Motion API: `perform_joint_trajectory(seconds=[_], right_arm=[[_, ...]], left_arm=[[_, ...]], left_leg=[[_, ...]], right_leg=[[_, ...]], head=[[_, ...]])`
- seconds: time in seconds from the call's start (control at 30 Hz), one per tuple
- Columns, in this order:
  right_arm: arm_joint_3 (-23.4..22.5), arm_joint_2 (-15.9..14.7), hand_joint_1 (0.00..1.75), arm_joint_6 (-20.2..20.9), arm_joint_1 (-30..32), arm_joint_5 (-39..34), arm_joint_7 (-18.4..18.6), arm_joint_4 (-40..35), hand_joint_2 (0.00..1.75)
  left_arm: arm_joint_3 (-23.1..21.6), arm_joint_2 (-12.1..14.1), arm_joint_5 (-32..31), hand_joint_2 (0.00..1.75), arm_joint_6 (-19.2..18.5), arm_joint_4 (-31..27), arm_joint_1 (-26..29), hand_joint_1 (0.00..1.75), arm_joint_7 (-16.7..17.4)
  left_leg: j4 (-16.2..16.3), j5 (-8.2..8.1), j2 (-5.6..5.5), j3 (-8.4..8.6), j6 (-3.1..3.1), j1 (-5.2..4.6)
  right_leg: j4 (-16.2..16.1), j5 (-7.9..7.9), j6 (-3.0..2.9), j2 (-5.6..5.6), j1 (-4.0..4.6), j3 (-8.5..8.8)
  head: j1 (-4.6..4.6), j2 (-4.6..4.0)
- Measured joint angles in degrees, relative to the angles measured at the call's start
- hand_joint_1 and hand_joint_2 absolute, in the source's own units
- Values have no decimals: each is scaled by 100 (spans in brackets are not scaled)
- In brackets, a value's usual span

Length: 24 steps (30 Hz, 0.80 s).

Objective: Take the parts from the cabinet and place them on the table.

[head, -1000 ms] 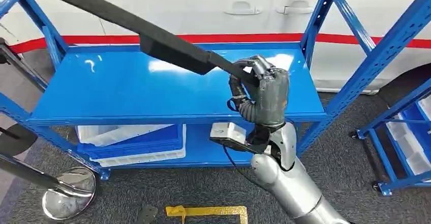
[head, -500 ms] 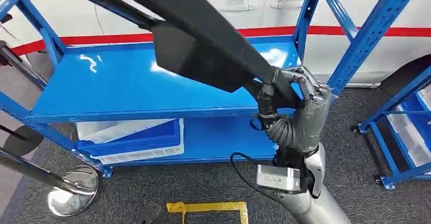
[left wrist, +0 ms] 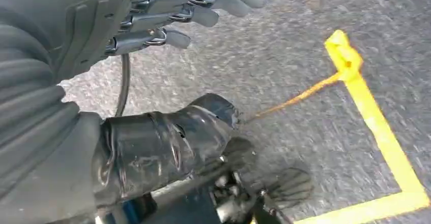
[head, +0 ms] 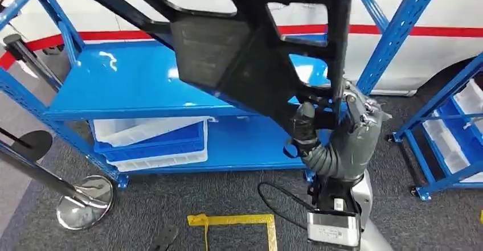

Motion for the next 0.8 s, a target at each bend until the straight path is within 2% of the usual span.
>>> perform_joint_trajectory(seconds=[0.03, 0.07, 0.1, 0.13, 0.17, 0.2, 0.23, 0.27, 0.3, 0.33, 0.37, 0.43, 0.47, 0.5, 0.57, 0.6, 0.63, 0.67, 0.7, 0.73, 0.77, 0.8], right_arm=[[2, -5, 175, 0, 0, -31, 0, -2, 175], [9, -15, 175, 0, 2, -50, -2, -2, 175], [26, -20, 175, 0, 3, -55, -7, -2, 175], [42, -22, 175, 0, 1, -61, -7, -2, 175], [55, -26, 175, 0, 2, -61, -7, -2, 175], [72, -29, 175, 0, 3, -66, -7, -2, 175], [76, -29, 175, 0, 2, -72, -7, -2, 175], [76, -29, 175, 0, -3, -87, -7, -4, 175], [81, -29, 175, 0, -16, -96, -9, -7, 175], [85, -31, 175, 2, -9, -101, -20, -18, 175], [85, -35, 175, 4, -16, -123, -24, -17, 175], [87, -37, 175, 26, -18, -129, -26, -17, 175], [87, -39, 175, 37, -18, -133, -26, -15, 175], [87, -42, 175, 64, -24, -144, -33, -17, 175], [87, -44, 175, 66, -28, -151, -48, -20, 175], [87, -44, 175, 68, -26, -151, -53, -20, 175], [87, -44, 175, 70, -26, -151, -59, -20, 175], [87, -44, 175, 76, -25, -153, -61, -20, 175], [87, -46, 175, 89, -25, -162, -66, -18, 175], [87, -48, 175, 109, -26, -186, -70, -17, 175], [87, -50, 175, 138, -28, -238, -77, -20, 175], [87, -50, 175, 162, -33, -275, -83, -20, 175]], left_arm=[[0, 0, 11, 175, -9, 0, -7, 0, 0], [0, 0, 26, 175, -11, 0, -5, 0, -2], [0, 2, 26, 175, -15, 0, -1, 0, -2], [0, 4, 31, 175, -18, 0, 3, 0, -2], [0, 4, 31, 175, -20, 0, 3, 0, -2], [0, 4, 31, 175, -22, 0, 3, 0, -2], [0, 4, 31, 175, -31, 0, 6, 0, -2], [0, 7, 35, 175, -29, 0, 4, 0, -2], [0, 17, 35, 175, -29, 0, 9, 0, -9], [0, 17, 42, 175, -29, 0, 15, 0, -11], [0, 22, 41, 175, -26, 0, 14, 0, -13], [0, 24, 46, 175, -26, 0, 16, 0, -11], [0, 35, 46, 175, -26, 0, 27, 0, -9], [0, 35, 46, 175, -26, 0, 40, 0, -4], [0, 29, 46, 175, -31, 0, 47, 0, 0], [0, 22, 44, 175, -35, 0, 45, 0, 0], [0, 20, 44, 175, -35, 0, 42, 0, 0], [0, 20, 44, 175, -35, 0, 41, 0, 0], [0, 20, 44, 175, -35, 0, 42, 0, 0], [0, 22, 41, 175, -35, 0, 40, 0, 2], [0, 28, 31, 175, -39, 0, 30, 0, 13], [0, 39, 24, 175, -46, 0, 13, 0, 18]], left_leg=[[0, 67, 8, -97, 46, -3], [10, 140, 9, -187, 36, -5], [15, 200, 9, -271, 29, -6], [35, 267, 16, -377, 22, -1], [74, 327, 21, -501, 5, 8], [122, 373, 21, -616, -20, 20], [192, 404, 20, -735, -52, 37], [306, 425, 15, -822, -85, 37], [378, 426, 9, -917, -112, 13], [431, 447, 5, -927, -135, 23], [442, 484, -4, -930, -174, 19], [435, 570, -15, -968, -203, 44], [445, 577, -23, -1002, -219, 62], [591, 274, -24, -1096, -270, 79], [1283, -446, -25, -1266, -315, 94], [1650, -690, -25, -1330, -318, 98], [2007, -805, -28, -1366, -301, 96], [2180, -680, -30, -1314, -266, 87], [2121, -459, -33, -1168, -224, 65], [1861, -218, -33, -911, -177, 31], [1410, -87, -33, -547, -123, -12], [876, -169, -35, -141, -67, -57]], right_leg=[[358, -430, 19, -2, -7, -63], [779, -771, 37, -2, -19, -112], [1129, -939, 58, -3, -25, -123], [1389, -890, 74, -5, -33, -100], [1466, -694, 94, -6, -53, -20], [1325, -475, 112, -7, -80, 164], [960, -332, 138, -10, -105, 481], [450, -410, 169, -9, -139, 889], [33, -703, 185, 0, -113, 1170], [-17, -739, 58, 26, -77, 1175], [-60, -728, 41, 29, -96, 1140], [-21, -662, -26, 28, -52, 1102], [-54, -598, -100, -1, -87, 1005], [-46, -515, -150, -16, -75, 967], [-48, -382, -191, -19, -58, 790], [-48, -324, -196, -24, -43, 707], [-45, -256, -201, -26, -20, 607], [-40, -183, -210, -27, -1, 501], [-39, -120, -211, -27, 15, 415], [-39, -56, -209, -25, 21, 339], [-39, 5, -205, -24, 22, 281], [-40, 55, -196, -25, 16, 258]], head=[[-4, 0], [0, 0], [2, 0], [4, 0], [13, 0], [11, 0], [9, 0], [13, 0], [24, 0], [-16, 0], [-15, 0], [-11, 0], [-7, 0], [-11, 0], [-44, 0], [-46, 0], [-46, 0], [-44, 0], [-44, 0], [-44, 0], [-46, 0], [-50, 0]])
